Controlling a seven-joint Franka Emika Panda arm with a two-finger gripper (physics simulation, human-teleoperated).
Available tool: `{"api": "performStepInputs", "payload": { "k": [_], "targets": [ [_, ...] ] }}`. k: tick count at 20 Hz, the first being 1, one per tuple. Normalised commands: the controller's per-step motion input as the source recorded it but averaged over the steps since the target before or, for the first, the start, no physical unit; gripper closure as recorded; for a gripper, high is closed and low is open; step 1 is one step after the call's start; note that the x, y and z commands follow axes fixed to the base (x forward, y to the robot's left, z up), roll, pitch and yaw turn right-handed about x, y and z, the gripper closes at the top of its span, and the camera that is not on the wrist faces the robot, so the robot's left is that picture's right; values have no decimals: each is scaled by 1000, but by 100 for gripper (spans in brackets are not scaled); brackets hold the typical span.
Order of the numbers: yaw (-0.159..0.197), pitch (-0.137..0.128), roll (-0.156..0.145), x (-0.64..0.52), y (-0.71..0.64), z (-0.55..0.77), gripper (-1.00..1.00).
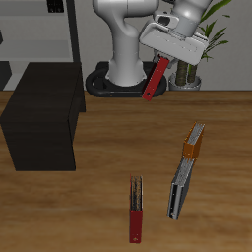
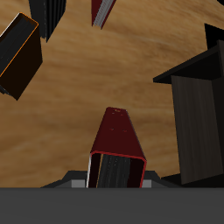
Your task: Place the left red book flat on top of the shelf and place the orange book flat on top of the shelf
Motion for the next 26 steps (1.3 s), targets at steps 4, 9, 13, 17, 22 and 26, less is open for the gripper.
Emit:
{"api": "performStepInputs", "payload": {
  "k": [4, 9, 13, 17, 22, 26],
  "targets": [
    [-31, 0, -96, -97, -120, 336, 100],
    [-55, 6, -89, -9, -331, 350, 100],
    [-47, 24, -145, 126, -601, 194, 100],
    [-43, -5, -153, -6, -479, 258, 100],
    [-36, -5, -112, -72, -416, 232, 100],
    [-25, 4, -91, 7, -494, 82, 100]
  ]
}}
